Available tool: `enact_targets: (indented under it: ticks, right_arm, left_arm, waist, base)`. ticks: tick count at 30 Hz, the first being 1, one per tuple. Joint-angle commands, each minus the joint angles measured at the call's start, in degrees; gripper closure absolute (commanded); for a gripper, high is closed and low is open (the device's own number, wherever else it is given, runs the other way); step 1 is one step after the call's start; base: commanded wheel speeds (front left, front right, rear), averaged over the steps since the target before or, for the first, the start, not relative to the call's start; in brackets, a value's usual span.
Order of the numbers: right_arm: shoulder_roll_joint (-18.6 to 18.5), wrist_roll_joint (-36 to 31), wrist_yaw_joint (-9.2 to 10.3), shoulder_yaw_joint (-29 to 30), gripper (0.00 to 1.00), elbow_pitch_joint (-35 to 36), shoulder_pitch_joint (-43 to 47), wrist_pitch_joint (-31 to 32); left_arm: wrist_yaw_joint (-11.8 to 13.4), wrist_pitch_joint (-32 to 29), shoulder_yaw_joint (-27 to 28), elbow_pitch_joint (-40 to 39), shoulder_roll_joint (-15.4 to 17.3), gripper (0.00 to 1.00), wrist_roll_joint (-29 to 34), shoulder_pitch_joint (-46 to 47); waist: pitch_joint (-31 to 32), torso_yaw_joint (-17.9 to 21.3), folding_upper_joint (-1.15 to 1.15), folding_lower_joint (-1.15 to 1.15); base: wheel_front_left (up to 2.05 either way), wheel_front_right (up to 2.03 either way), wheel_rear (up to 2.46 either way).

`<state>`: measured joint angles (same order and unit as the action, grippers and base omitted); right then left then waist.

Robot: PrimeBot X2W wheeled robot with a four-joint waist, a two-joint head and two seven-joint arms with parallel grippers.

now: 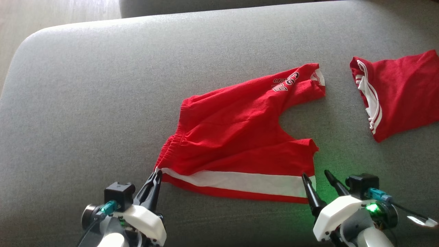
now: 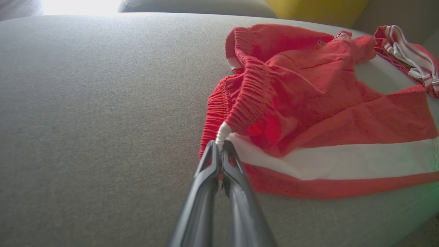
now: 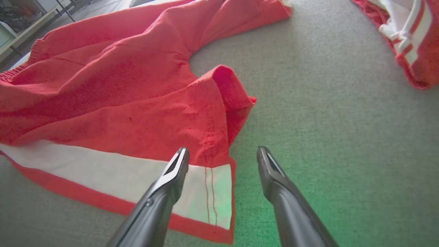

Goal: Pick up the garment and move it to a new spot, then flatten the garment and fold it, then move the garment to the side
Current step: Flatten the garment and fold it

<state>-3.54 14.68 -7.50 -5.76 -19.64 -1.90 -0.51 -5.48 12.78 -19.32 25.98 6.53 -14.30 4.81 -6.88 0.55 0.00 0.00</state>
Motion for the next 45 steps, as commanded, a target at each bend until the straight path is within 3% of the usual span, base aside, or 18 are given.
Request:
enact_targets:
  ticks: [1,4,5,6,15,19,26,34,45]
  right_arm:
    - [-0.3,0.3,0.01,-1.6,0.00,1.1,-1.9,-0.6]
    - [-0.4,0.2,0.01,-2.2,0.00,-0.2,-2.0,-0.9]
    - [-0.4,0.0,0.01,-2.3,0.00,-0.7,-2.1,-1.0]
    - [-0.4,-0.3,0.01,-2.4,0.00,-1.1,-2.1,-1.1]
    - [0.1,-1.4,0.01,-0.2,0.00,-2.9,-2.8,-3.8]
    - [0.4,-2.2,0.01,2.1,0.00,-1.3,-3.0,-8.5]
    - [0.6,-3.4,0.01,6.5,0.00,3.9,-3.6,-13.7]
    - [0.7,-3.0,0.01,7.6,0.00,12.9,3.1,-14.5]
    - [0.7,-2.0,0.01,7.0,0.00,13.4,5.9,-14.5]
  left_arm:
    - [0.4,0.7,2.0,-1.2,0.2,1.00,-0.4,2.0]
    - [0.8,1.0,2.0,0.1,-0.1,1.00,-0.6,2.2]
    - [1.4,1.0,2.2,0.8,-0.2,0.65,-0.6,2.2]
    - [2.3,1.1,2.6,1.5,-0.3,0.00,-0.6,2.2]
    - [6.2,2.1,5.7,0.7,-0.5,0.00,-0.4,2.4]
    - [9.1,2.2,9.9,-8.9,-0.6,0.00,2.0,0.9]
    - [10.4,2.2,18.2,-23.5,-2.1,0.00,4.5,-2.8]
    - [9.2,2.2,19.0,-27.3,-3.4,0.00,6.8,-9.1]
    - [3.7,2.2,10.6,-16.8,-3.6,0.00,9.9,-6.8]
  waist:
    - [0.0,-0.1,0.00,0.00]
    - [0.1,-0.2,0.00,0.00]
    - [0.1,-0.3,0.00,0.00]
    - [0.1,-0.4,0.00,0.00]
    - [0.8,-1.0,0.00,0.00]
    - [1.2,-1.2,0.00,0.00]
    - [2.0,-1.5,0.00,0.00]
    - [2.9,-1.9,0.00,0.00]
    - [0.3,0.5,0.00,0.00]
  base:
    - [0.00,0.00,0.00]
    - [0.00,0.00,0.00]
    - [0.00,0.00,0.00]
    - [0.00,0.00,0.00]
    - [0.00,0.00,0.00]
    - [0.00,0.00,0.00]
    - [0.00,0.00,0.00]
    - [0.00,0.00,0.00]
    - [0.00,0.00,0.00]
